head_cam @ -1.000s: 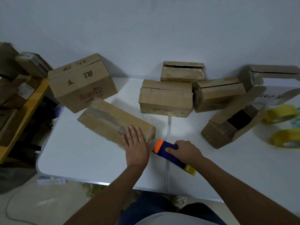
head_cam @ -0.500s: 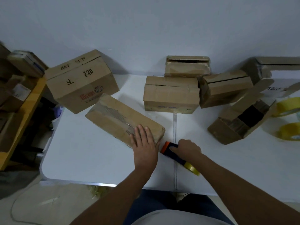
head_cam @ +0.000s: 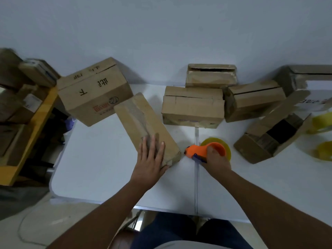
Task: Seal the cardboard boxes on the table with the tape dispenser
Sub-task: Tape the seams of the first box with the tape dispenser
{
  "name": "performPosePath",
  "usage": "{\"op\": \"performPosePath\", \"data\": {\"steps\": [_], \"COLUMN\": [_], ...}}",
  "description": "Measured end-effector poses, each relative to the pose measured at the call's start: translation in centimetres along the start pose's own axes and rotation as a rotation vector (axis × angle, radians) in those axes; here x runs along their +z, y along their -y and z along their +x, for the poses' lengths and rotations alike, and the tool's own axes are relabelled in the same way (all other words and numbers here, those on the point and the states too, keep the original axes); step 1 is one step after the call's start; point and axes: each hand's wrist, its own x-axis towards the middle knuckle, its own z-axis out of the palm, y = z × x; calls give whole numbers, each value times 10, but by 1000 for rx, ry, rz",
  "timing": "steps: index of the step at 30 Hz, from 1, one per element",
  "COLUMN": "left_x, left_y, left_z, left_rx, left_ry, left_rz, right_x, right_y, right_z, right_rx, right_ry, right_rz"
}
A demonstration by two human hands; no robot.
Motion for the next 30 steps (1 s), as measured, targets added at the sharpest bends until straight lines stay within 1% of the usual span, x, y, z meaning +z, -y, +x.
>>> {"op": "performPosePath", "data": {"steps": [1,2,3,4,5,6,7,8,9,10,11,13,14,18,20,22,24,26,28,30], "left_x": [-2,-3,-4,-3,-3,-2,-1,0,1,1,2,5,6,5,5,7,7,0,-9,-16], "left_y": [8,15,23,30,36,40,43,44,45,45,45,47,47,49,52,55,65,80,97,106], "left_z": [-1,-3,-5,-7,-7,-7,-7,-6,-6,-6,-6,-7,-6,-7,-10,-13,-9,-1,7,9], "left_rx": [-19,-32,-28,-5,26,52,68,74,78,85,96,110,112,125,127,125,138,181,237,257], "left_ry": [3,7,14,22,34,58,91,120,140,152,161,173,174,163,144,141,149,184,206,157], "left_rz": [-23,-56,-93,-118,-128,-130,-143,-161,-173,-165,-139,-77,-59,-54,-95,-112,-85,-29,5,-36], "right_x": [1,4,5,8,9,12,15,19,25,32,37,46,52,67,68,64,58,53,47,38], "right_y": [0,1,4,8,16,27,40,55,69,83,95,111,116,114,106,103,106,107,100,83], "right_z": [-5,-9,-15,-21,-27,-35,-42,-47,-49,-47,-44,-32,-25,-15,-18,-21,-22,-22,-22,-22], "right_rx": [-34,-95,-176,-257,-308,-318,-314,-314,-315,-305,-278,-203,-169,-16,18,28,-15,-3,34,46], "right_ry": [-38,-128,-237,-296,-276,-172,-16,130,237,292,307,263,249,278,229,183,181,145,20,-180], "right_rz": [3,27,98,222,380,539,660,751,804,846,891,934,921,828,804,861,876,874,898,885]}}
